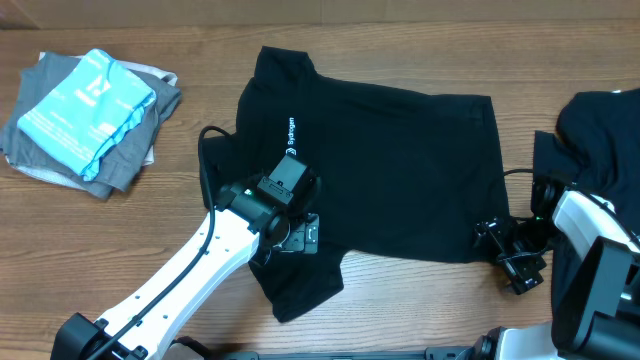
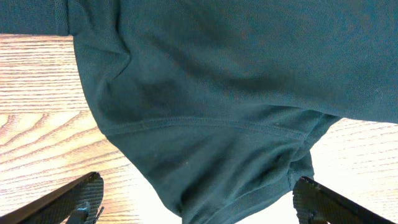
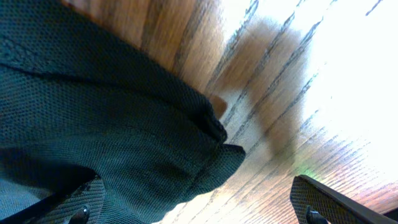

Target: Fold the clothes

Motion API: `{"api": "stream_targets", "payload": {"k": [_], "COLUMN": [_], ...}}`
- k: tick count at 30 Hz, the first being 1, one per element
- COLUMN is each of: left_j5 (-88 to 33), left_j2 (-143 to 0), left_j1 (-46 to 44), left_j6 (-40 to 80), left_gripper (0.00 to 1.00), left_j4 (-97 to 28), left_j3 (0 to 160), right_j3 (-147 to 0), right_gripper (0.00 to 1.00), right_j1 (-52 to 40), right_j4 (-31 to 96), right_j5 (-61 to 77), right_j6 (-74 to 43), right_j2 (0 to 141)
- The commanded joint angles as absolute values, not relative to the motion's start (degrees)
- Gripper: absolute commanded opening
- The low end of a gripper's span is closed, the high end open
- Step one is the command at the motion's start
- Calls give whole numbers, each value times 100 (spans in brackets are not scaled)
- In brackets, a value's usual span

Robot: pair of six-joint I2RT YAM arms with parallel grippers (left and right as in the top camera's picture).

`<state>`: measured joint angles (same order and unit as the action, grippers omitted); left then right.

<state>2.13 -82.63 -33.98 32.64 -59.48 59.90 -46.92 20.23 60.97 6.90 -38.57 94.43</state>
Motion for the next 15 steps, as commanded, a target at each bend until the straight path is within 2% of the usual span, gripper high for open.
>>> {"api": "stream_targets", "payload": {"k": [1,15], "left_j5": [167,167], "left_j2": [-8239,-8239], "left_j1": [-3374,-3378], "left_j6": [3194,3194], "left_gripper": [100,100], "left_j4": [-5927,-5907], "left_j3": [5951,5951], "right_j3": [-4582,-5148], "right_gripper": [100,100], "right_j1": [2005,2005], "right_j4": [6139,6945], "right_j5": [493,495], "right_j6": [-3854,-3507], "right_j2": [9494,9491]}}
